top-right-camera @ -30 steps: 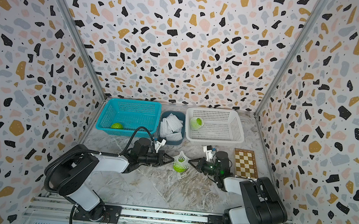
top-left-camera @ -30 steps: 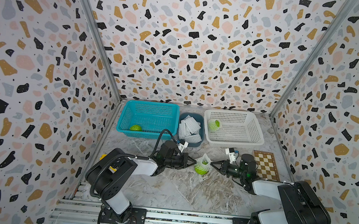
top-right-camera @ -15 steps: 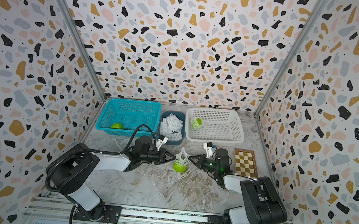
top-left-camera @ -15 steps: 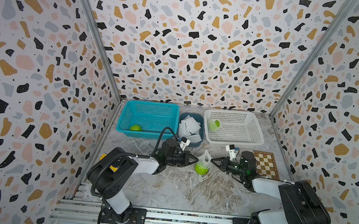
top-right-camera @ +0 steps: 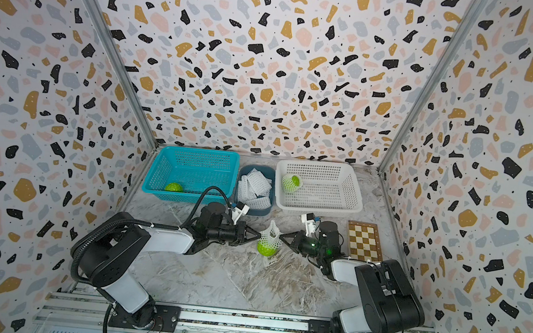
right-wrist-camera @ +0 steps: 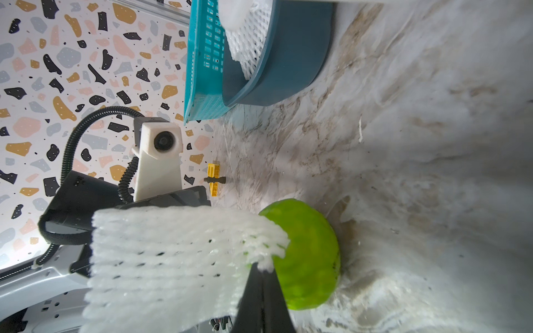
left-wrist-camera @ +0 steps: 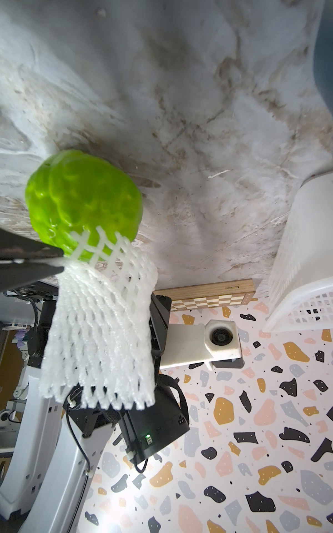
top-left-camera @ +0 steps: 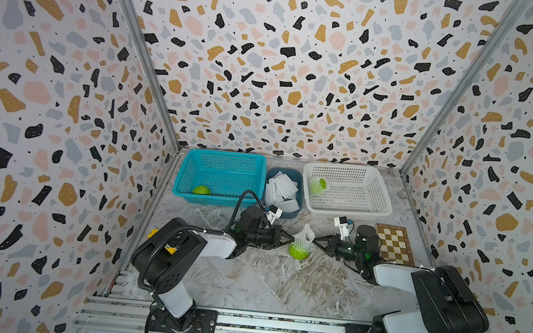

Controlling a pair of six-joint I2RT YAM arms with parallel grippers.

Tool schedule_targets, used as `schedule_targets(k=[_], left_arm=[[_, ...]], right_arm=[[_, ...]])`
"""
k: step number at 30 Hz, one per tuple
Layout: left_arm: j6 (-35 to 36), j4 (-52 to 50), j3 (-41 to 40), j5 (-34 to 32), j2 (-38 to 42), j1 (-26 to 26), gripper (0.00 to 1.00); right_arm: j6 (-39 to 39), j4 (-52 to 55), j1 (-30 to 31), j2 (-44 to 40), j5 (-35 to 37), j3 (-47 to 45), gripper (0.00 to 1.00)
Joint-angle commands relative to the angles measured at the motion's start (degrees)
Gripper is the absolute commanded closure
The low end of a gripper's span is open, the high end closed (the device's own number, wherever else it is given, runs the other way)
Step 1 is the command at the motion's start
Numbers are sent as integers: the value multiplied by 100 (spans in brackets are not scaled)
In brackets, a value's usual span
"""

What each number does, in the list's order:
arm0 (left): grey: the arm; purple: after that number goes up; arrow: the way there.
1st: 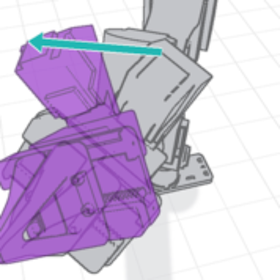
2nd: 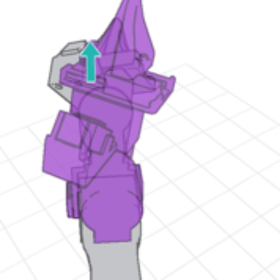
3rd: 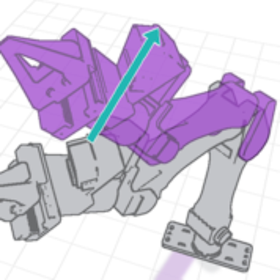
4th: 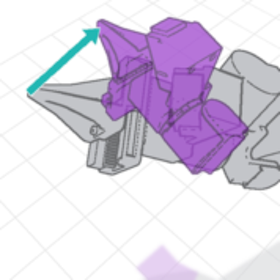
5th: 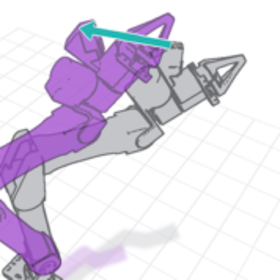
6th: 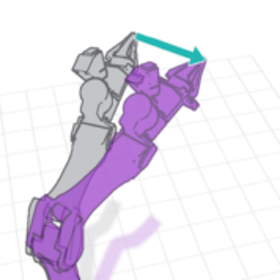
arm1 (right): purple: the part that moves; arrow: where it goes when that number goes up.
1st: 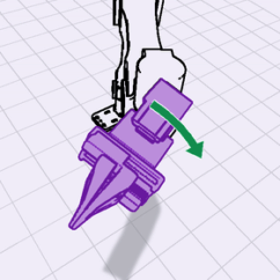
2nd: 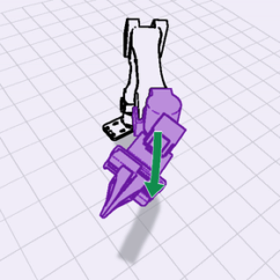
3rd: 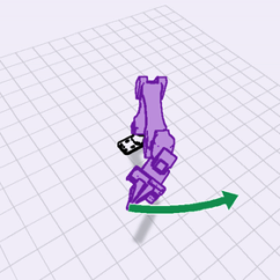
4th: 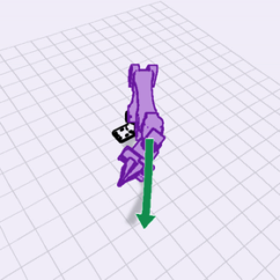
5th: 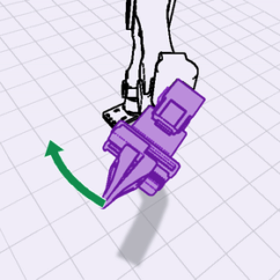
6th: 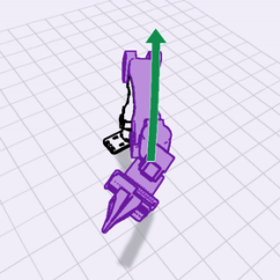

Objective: Sleeve custard apples in foam nets
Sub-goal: Put on the foam net on the custard apple.

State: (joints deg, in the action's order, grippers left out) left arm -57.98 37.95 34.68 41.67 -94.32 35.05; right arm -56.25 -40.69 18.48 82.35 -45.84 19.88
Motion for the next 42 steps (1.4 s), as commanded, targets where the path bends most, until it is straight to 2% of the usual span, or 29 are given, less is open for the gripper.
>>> schedule_targets(k=[1,19,31,42], left_arm=[[-91,323,-151,148,9,-24,100],[-144,467,-375,96,-7,-16,100],[-73,249,-64,7,-234,-51,100],[-350,642,-315,141,-250,-51,100]], right_arm=[[105,77,-11,-121,-107,-62,100],[92,-22,155,-1,-90,-161,100],[162,179,-152,109,-15,75,100],[139,101,22,100,-88,-62,100]])
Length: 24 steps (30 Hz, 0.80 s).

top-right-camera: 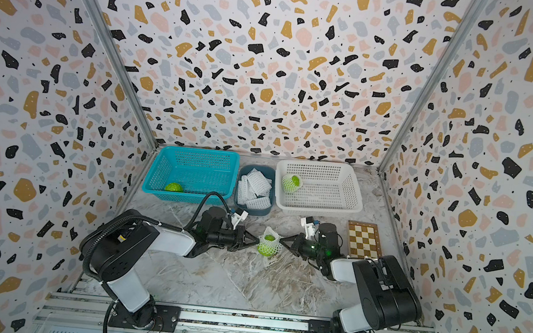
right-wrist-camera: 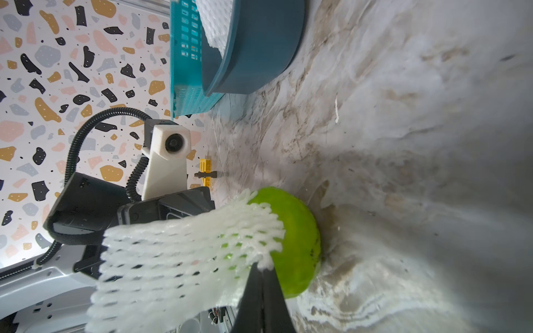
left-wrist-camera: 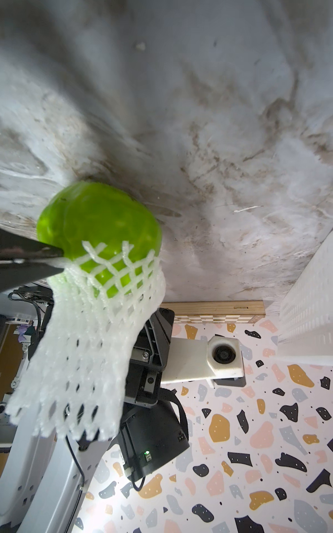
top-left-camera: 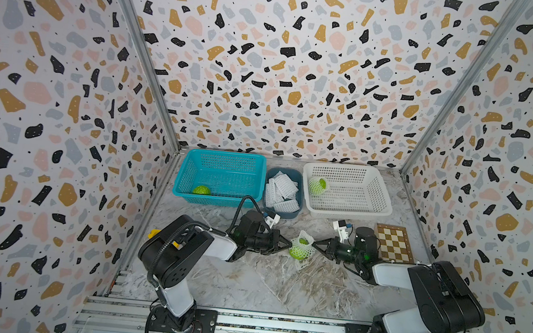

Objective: Sleeve custard apples in foam nets
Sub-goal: Put on the foam net on the custard apple.

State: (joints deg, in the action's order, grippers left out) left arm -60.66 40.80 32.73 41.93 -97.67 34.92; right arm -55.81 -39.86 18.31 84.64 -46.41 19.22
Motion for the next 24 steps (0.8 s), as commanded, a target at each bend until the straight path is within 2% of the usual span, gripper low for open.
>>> schedule_targets(k=[1,24], left_arm=[[-86,359,-154,118,126,-38,100],[199,-63,-236,23,16,-42,100]], right_arm=[[102,37,41,-147,-34,-6,100],[419,329,127,149,225,151,100]])
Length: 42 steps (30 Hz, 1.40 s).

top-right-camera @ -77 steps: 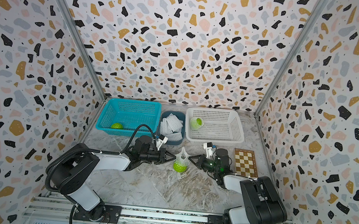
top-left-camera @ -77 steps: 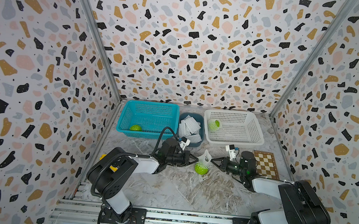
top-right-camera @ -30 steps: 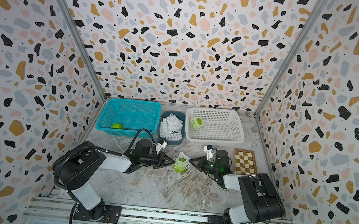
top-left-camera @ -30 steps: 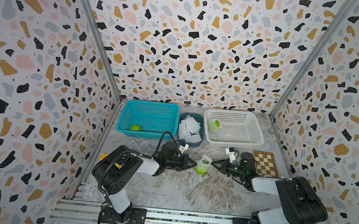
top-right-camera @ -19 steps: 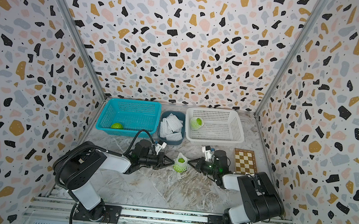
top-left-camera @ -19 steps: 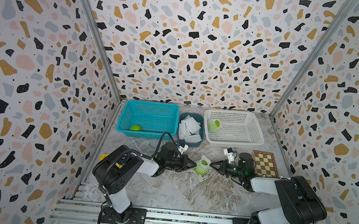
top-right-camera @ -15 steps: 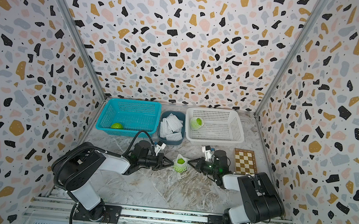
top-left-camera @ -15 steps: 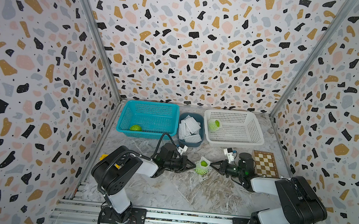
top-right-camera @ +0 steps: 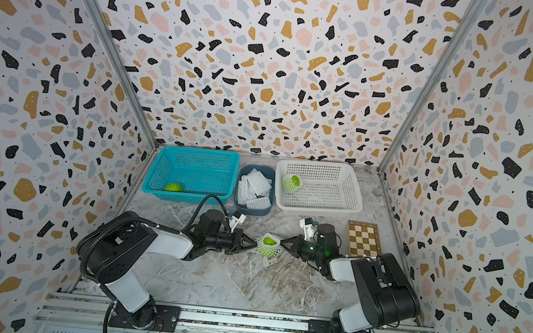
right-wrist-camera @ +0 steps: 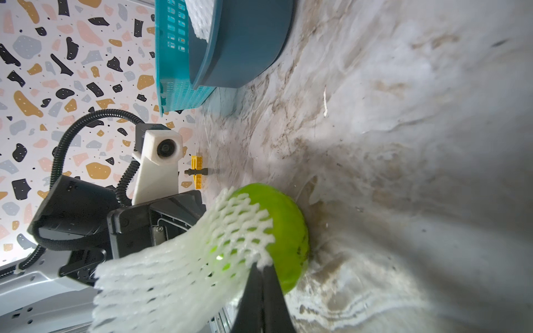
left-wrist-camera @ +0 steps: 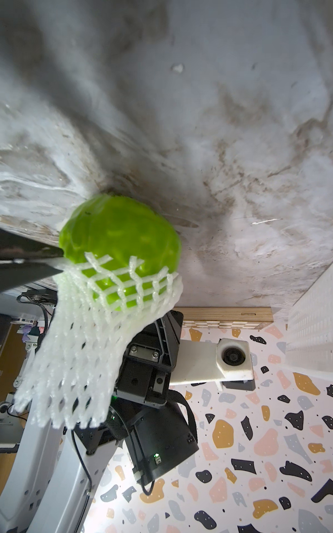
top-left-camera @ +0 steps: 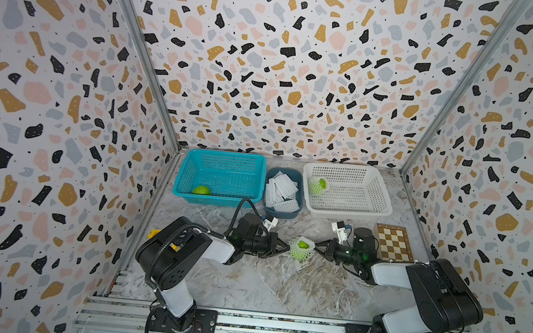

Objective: Sleeve custard apples in foam nets
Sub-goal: Put on the foam net on the custard apple.

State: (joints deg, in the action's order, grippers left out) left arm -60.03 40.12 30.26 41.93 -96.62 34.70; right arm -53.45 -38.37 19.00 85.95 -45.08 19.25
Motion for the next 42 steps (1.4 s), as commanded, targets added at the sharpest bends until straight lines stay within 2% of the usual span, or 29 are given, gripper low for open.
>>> schedule_targets(k=[1,31,42], left_arm=[[141,-3,21,25,-110,-24,100],[621,-971,493,-134,-357,35,100],[513,-1023,444,-69,83,46,100]], right_arm=[[222,245,73,27,122,171,100],[879,733,393,455,821,484,100],[939,1081,402,-217,873,440,100]])
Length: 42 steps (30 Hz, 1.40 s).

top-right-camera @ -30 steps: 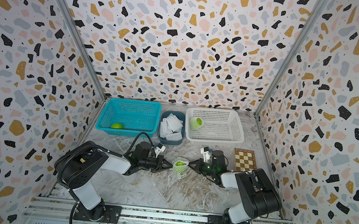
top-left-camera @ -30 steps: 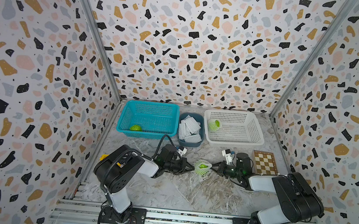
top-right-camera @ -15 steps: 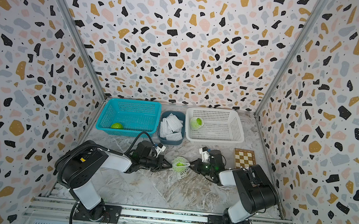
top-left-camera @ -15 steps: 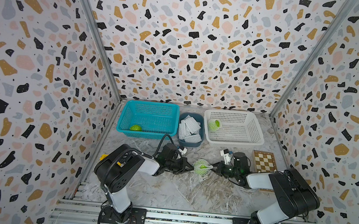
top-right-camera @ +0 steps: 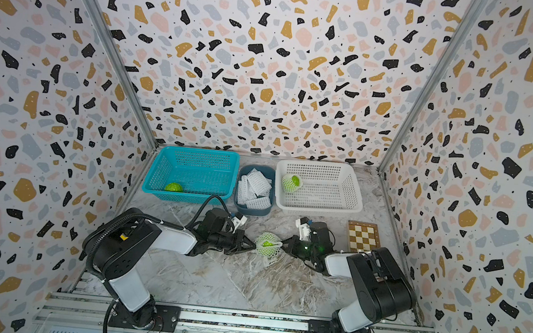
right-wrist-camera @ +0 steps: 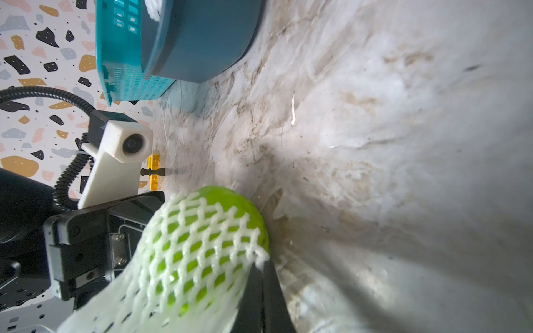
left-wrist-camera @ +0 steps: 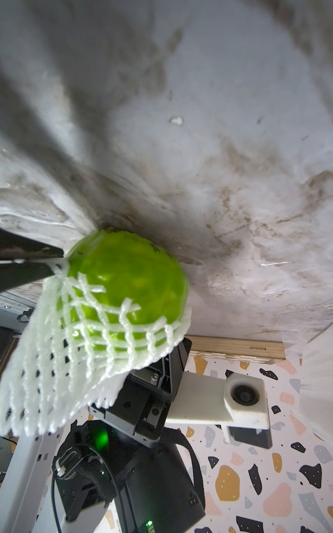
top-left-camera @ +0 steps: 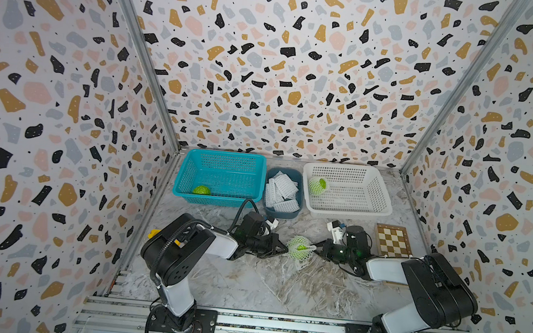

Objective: Sleeve custard apples in foam nets
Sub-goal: Put on the foam net on the custard apple.

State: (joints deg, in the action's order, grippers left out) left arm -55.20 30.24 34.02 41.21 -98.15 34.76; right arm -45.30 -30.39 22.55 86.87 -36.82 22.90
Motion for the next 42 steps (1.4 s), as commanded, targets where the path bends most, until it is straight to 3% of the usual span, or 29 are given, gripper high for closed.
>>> schedule_targets(k=[1,17,42], left_arm=[[55,-101,78,5,267,39,100],[314,-380,32,-93,68,57,100],[808,-1079,588,-477,-433,66,100]], right_arm=[[118,314,48,-355,60,75,100],[372,209,224,143,317,-5,100],[465,228,347,443,770,292,100]])
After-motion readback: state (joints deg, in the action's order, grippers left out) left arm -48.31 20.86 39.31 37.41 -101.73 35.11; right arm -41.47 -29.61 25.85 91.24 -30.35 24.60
